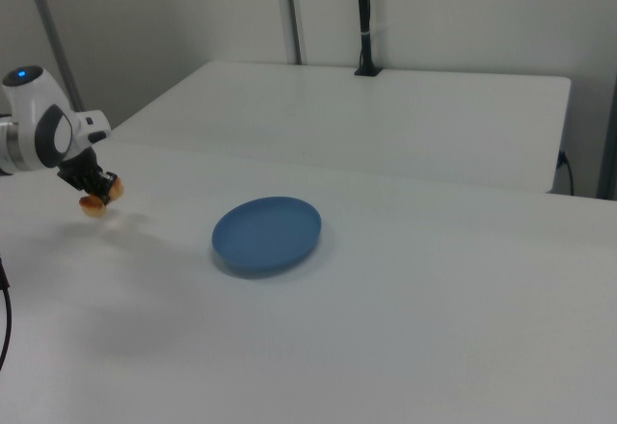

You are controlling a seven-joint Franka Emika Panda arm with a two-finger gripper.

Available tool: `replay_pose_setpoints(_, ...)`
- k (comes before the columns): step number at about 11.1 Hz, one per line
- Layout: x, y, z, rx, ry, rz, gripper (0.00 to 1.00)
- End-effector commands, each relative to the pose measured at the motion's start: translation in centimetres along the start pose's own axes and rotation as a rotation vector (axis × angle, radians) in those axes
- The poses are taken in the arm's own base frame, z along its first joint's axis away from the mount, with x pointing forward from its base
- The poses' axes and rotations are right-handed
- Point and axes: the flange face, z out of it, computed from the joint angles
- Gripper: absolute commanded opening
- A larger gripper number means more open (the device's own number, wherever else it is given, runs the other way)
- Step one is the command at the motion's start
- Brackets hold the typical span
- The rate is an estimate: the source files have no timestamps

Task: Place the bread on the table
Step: 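Carry the bread roll off the plate across the table, then lower the bread roll onto the bare table and open the gripper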

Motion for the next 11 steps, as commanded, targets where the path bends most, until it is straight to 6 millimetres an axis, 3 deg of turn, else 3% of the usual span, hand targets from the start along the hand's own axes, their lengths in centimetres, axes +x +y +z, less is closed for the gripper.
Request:
replay_pose_setpoints(1,-0.1,-0.3,2.9,-0.013,0.003,0.002,0.04)
replay_pose_setpoints(4,-0.7,-0.5,4.6,-0.009,0.000,-0.001,0.18)
replay_pose_setpoints(9,-0.9,-0.5,4.8,-0.009,-0.003,-0.001,0.59)
replay_pose_setpoints(11,-1.2,-0.4,5.1,-0.014,-0.009,-0.006,0.66)
